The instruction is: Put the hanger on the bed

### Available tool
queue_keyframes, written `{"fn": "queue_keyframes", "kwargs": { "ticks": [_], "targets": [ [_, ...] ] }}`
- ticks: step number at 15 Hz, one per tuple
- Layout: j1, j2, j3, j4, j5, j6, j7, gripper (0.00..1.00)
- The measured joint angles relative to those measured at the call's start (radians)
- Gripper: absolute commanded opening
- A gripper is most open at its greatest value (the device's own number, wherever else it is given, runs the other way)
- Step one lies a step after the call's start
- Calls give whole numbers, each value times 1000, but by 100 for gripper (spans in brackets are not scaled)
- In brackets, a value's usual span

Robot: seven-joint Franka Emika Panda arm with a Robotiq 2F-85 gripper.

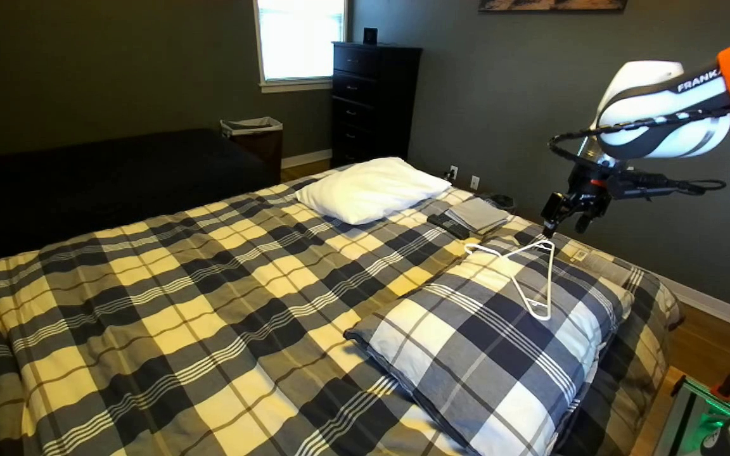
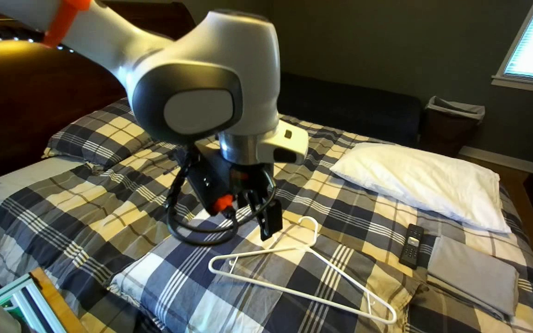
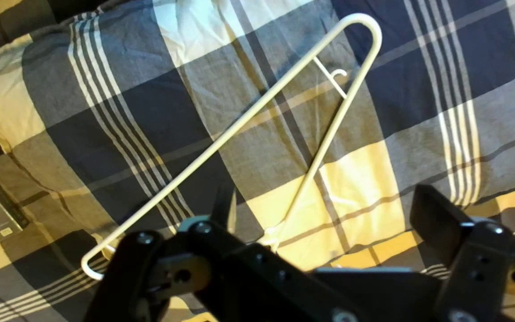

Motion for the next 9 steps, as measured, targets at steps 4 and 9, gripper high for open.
{"fn": "queue_keyframes", "kwargs": {
  "ticks": [4, 9],
  "targets": [
    [-21, 72, -29, -100, 40, 186, 17, 100],
    [10, 198, -54, -134, 238, 385, -40, 100]
  ]
}}
